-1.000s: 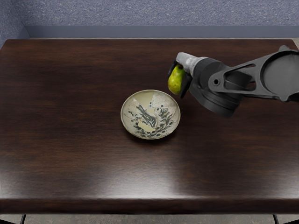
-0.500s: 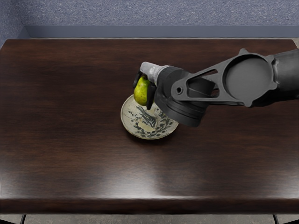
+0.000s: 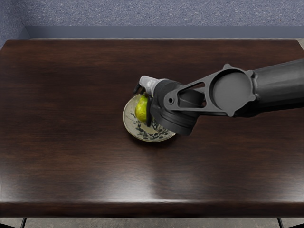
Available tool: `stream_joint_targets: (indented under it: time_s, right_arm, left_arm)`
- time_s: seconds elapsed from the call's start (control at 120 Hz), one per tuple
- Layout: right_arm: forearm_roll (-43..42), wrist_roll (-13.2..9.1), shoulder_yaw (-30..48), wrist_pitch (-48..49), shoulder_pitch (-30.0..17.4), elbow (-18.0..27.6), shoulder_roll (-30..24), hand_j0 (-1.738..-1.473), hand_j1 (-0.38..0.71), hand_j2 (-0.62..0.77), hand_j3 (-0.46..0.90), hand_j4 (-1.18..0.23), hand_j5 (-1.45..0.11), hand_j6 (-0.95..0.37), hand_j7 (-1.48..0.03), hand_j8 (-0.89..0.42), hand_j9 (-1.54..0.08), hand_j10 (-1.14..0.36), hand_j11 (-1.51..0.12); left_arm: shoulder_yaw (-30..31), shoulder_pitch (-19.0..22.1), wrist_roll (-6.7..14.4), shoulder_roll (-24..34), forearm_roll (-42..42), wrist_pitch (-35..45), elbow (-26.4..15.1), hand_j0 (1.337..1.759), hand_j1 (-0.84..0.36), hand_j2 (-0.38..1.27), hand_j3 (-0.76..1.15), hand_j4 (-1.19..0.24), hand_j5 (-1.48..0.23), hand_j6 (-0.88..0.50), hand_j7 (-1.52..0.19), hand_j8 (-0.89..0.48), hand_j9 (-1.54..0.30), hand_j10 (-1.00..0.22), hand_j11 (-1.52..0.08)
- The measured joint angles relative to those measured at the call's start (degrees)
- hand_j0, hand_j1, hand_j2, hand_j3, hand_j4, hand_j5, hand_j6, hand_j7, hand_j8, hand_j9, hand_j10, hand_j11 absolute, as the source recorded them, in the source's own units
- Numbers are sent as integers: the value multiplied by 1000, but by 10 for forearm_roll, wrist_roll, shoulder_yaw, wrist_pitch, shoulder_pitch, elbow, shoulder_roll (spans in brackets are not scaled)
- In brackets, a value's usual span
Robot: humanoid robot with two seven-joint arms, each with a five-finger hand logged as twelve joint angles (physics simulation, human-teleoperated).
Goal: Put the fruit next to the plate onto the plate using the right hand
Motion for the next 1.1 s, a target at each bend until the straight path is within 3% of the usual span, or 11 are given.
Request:
stream_joint_targets:
  time_s: [0.167,0.308,0.483,0.617,0.717,0.792,0.975,1.1]
  right_arm:
    - [4,0,1,11,16,8,-6,-1658,-189,57,0,-147,-201,-112,-196,-110,-199,-153,-196]
    - [10,0,35,-29,16,55,-37,-1658,-252,26,0,-89,-120,-71,-117,-70,-119,-91,-117]
    - [19,0,132,-45,-10,136,-137,-1658,-286,8,0,-56,-74,-49,-73,-48,-74,-57,-73]
    - [22,0,284,40,-134,157,-195,-1658,-296,1,0,-47,-61,-43,-61,-43,-61,-47,-61]
    - [39,0,450,194,-274,161,-238,-1658,-300,-2,0,-43,-56,-41,-55,-41,-56,-43,-55]
    - [100,0,549,322,-359,162,-277,-1658,-302,-4,0,-40,-53,-39,-52,-39,-52,-41,-52]
    - [276,0,629,550,-445,136,-411,-1658,-307,-5,0,-35,-46,-34,-46,-34,-46,-35,-46]
    - [337,0,638,617,-495,104,-485,-1658,-310,-5,0,-32,-42,-31,-42,-31,-42,-32,-42]
  left_arm:
    - [0,-1,0,0,0,0,0,1658,349,0,0,0,0,0,0,0,0,0,0]
    - [0,0,0,0,0,0,0,1658,349,0,0,0,0,0,0,0,0,0,0]
    - [0,0,0,0,0,0,0,1658,349,0,0,0,0,0,0,0,0,0,0]
    - [0,0,0,0,0,0,0,1658,349,0,0,0,0,0,0,0,0,0,0]
    - [0,0,0,0,0,0,0,1658,349,0,0,0,0,0,0,0,0,0,0]
    - [0,0,0,0,0,0,0,1658,349,0,0,0,0,0,0,0,0,0,0]
    - [0,0,0,0,1,0,-3,1658,349,0,0,0,0,0,0,0,0,0,0]
    - [-1,-1,0,0,1,0,-3,1658,349,0,0,0,0,0,0,0,0,0,0]
